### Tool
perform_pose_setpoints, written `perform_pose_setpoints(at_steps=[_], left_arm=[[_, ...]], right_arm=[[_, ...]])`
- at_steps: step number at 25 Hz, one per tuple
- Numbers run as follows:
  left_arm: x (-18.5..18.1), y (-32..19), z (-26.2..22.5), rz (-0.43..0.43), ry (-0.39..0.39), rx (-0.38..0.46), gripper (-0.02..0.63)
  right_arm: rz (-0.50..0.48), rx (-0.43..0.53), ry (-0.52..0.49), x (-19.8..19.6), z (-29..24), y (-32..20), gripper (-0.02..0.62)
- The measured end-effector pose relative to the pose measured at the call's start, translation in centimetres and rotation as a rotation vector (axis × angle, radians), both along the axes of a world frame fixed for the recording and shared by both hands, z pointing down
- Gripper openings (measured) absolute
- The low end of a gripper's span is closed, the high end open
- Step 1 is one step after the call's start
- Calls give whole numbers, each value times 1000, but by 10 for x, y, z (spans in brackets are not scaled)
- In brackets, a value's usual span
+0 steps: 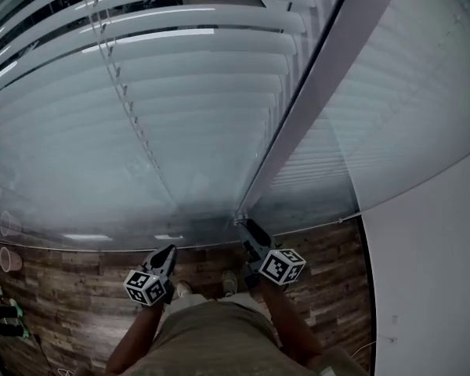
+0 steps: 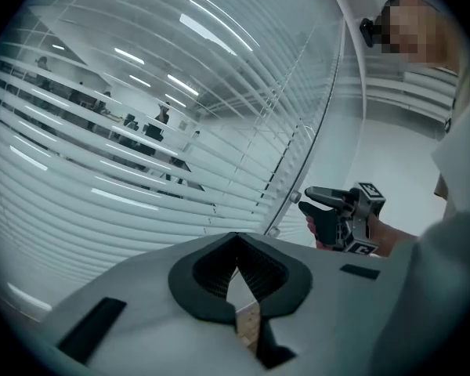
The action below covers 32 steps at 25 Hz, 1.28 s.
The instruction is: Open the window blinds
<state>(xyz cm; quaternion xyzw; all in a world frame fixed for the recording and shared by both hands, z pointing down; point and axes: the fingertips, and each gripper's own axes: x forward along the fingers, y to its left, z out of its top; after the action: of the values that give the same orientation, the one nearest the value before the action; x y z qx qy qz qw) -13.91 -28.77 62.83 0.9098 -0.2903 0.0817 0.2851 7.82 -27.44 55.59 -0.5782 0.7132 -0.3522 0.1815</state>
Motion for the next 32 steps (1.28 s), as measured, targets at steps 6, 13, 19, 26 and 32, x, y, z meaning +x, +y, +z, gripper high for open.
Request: perform_pose_setpoints(at_steps=[6, 13, 19, 26, 32], left_arm=[[23, -10, -5, -41, -11, 48, 14], [44, 1, -41, -129, -44, 157, 14], [68, 35, -62, -202, -44, 218, 14], [62, 28, -52, -256, -41, 242, 14], [46, 18, -44, -228, -33, 224, 15]], right_arm=[[5, 54, 318, 40, 1, 15, 176], [71, 63, 434, 95, -10, 55, 175], [-3, 64, 435, 115, -1, 87, 175], [-15, 131, 474, 122, -7, 63, 175], [19, 88, 450, 116, 9, 53, 175]])
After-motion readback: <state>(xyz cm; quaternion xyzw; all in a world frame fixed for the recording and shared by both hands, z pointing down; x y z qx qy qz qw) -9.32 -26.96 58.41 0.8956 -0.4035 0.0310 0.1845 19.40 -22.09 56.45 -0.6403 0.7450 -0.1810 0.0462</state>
